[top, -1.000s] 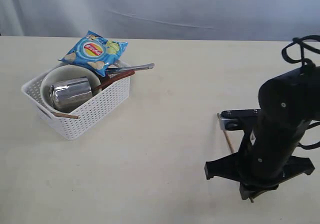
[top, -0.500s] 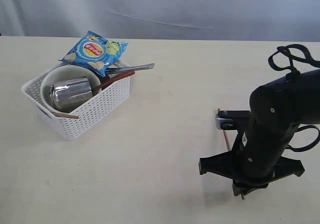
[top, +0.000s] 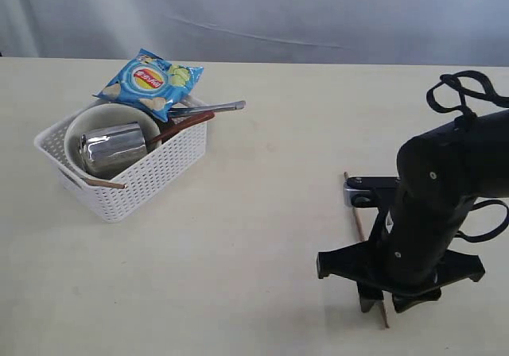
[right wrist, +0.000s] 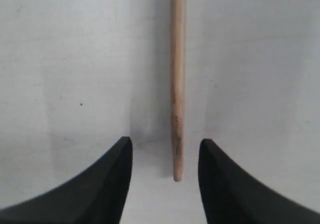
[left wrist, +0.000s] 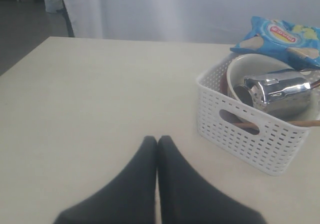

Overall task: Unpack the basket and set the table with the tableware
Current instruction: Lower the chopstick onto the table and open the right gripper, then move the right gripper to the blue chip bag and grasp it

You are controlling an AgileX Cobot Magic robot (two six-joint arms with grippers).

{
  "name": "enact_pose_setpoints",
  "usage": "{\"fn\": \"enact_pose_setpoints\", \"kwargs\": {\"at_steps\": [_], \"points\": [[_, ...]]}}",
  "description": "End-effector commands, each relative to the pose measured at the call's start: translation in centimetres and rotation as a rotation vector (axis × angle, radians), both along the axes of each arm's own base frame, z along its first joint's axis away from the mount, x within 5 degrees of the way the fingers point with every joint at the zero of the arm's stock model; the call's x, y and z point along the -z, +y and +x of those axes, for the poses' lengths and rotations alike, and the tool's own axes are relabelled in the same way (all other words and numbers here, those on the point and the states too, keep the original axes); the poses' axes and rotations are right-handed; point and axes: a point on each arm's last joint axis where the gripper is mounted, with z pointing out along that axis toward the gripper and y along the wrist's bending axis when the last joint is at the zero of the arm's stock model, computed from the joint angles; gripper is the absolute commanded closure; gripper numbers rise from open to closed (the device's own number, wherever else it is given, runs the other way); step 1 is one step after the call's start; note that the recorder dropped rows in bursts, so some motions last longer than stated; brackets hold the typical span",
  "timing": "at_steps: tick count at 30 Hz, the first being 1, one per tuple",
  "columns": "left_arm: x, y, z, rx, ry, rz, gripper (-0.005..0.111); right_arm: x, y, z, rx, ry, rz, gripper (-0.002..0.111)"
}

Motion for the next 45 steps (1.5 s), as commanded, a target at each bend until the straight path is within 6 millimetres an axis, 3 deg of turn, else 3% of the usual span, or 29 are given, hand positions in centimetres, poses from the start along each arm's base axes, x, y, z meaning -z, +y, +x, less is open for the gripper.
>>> {"fn": "enact_pose_setpoints", "kwargs": {"at_steps": [1, 6, 11, 17, 21, 24, 32, 37, 45], "points": [[-0.2, -0.1, 0.0, 0.008, -0.009, -0.004, 0.107, 0.1, 0.0, 0.0, -0.009, -0.009, 0.001, 0.062], [-0.2, -0.1, 0.0, 0.008, -0.009, -0.004, 0.107, -0.6, 0.1, 0.5, -0.043, -0.007, -0.02, 0.062], [-0.2, -0.1, 0.0, 0.008, -0.009, -0.004, 0.107, -6.7, 1.8, 3.3, -0.195, 0.007, -0.032, 0.062], [-0.2, -0.1, 0.0, 0.008, -0.009, -0.004, 0.107, -14.9, 4.7, 7.5, -0.323, -0.279, 0.115, 0.061], [-0.2, -0.1, 0.0, 0.008, -0.009, -0.004, 0.107, -17.4, 7.0, 10.1, -0.412, -0.478, 0.238, 0.042], [-0.2, -0.1, 0.0, 0.008, -0.009, -0.004, 0.107, -17.3, 8.4, 12.4, -0.418, -0.562, 0.266, 0.031], [-0.2, -0.1, 0.0, 0.008, -0.009, -0.004, 0.107, -12.6, 12.9, 18.4, -0.409, -0.689, 0.391, 0.031], [-0.2, -0.1, 0.0, 0.008, -0.009, -0.004, 0.107, -10.1, 15.0, 20.5, -0.375, -0.708, 0.499, 0.031], [-0.2, -0.1, 0.0, 0.008, -0.009, -0.004, 0.107, -6.7, 16.4, 22.7, -0.351, -0.726, 0.512, 0.031]]}}
